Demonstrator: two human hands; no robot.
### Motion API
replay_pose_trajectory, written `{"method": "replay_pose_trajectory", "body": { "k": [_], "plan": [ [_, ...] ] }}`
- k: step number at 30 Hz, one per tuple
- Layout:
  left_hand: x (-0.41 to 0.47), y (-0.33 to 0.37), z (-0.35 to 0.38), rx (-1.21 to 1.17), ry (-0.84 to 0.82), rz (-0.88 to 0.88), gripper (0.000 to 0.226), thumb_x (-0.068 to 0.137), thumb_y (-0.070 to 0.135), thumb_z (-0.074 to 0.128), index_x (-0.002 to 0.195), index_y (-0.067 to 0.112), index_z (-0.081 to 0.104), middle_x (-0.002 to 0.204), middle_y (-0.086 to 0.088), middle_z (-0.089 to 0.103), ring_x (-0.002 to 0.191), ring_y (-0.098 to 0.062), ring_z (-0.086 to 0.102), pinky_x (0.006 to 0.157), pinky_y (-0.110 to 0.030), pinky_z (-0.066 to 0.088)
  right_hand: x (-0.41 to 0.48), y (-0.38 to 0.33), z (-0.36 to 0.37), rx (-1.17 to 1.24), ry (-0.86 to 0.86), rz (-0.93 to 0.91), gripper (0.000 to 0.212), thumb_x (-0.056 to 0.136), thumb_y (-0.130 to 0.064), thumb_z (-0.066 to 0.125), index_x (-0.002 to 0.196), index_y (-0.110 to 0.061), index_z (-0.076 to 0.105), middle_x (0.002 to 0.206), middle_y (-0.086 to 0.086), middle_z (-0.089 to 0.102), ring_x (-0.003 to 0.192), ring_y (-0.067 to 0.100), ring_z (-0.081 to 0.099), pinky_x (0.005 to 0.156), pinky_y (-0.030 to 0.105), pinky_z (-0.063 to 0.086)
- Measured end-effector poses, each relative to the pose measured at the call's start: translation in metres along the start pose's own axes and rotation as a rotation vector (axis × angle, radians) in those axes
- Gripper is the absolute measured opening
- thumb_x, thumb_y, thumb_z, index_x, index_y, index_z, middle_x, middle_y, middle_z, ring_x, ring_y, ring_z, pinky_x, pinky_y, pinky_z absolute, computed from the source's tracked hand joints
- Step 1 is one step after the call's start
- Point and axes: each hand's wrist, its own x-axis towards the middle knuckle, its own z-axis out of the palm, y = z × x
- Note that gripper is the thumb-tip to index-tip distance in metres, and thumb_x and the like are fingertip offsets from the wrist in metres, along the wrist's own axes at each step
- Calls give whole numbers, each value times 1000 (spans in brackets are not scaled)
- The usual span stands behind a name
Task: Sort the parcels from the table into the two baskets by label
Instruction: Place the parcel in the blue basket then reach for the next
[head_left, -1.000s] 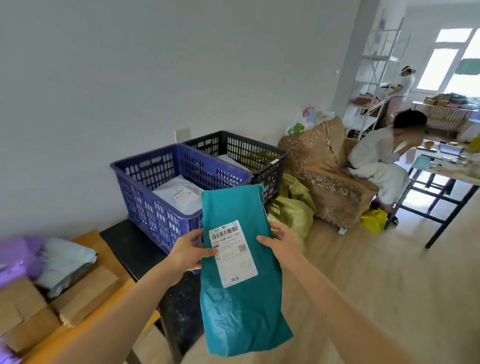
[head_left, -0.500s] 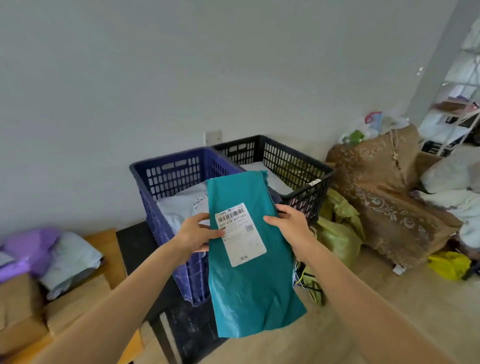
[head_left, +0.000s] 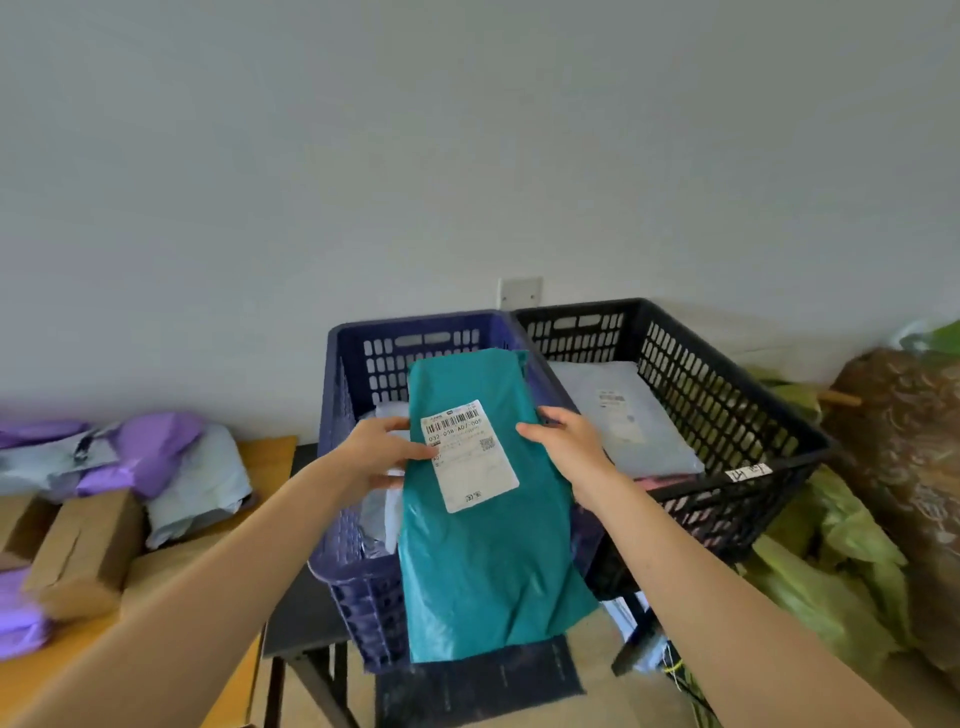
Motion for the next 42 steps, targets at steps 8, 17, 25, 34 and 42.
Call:
{"method": "replay_pose_trajectory", "body": {
  "k": [8, 17, 25, 34, 42],
  "plan": [
    [61, 19, -21, 3, 100, -41, 29, 82, 3, 74, 110, 8, 66, 102, -5, 73, 96, -22, 68, 86, -44, 57, 79, -6, 30, -15, -62, 73, 23, 89, -10, 66, 112, -10, 66, 99, 3, 69, 81, 16, 66, 66, 27, 54],
    [139, 4, -45, 326, 241, -25, 40, 85, -1, 69, 123, 0, 56, 109, -6, 62, 94, -22, 60, 82, -37, 55, 152, 20, 80, -107, -140, 177, 43, 90, 1, 63, 131, 0, 53, 123, 12, 62, 94, 19, 60, 82, 29, 49],
    [187, -30, -37, 427, 289, -145, 63, 89, -5, 55, 141, 8, 22, 117, -11, 57, 89, -21, 54, 64, -30, 48, 202, 68, 116, -182, -179, 272, 46, 87, 8, 63, 130, 0, 49, 126, 14, 59, 112, 30, 60, 90, 33, 51],
    [212, -55, -11, 445, 489, -366, 61, 84, 4, 65, 134, 11, 30, 121, -13, 45, 104, -31, 50, 85, -39, 49, 231, 115, 138, -255, -211, 268, 40, 85, 9, 64, 122, -4, 53, 115, 7, 61, 99, 18, 59, 88, 29, 51],
    [232, -71, -9, 523, 478, -449, 70, 85, 18, 67, 140, 12, 23, 137, -21, 33, 125, -39, 39, 98, -49, 42, 241, 141, 155, -436, -330, 148, 48, 88, -5, 66, 133, -13, 51, 124, 1, 63, 111, 17, 60, 97, 27, 47]
  ]
}}
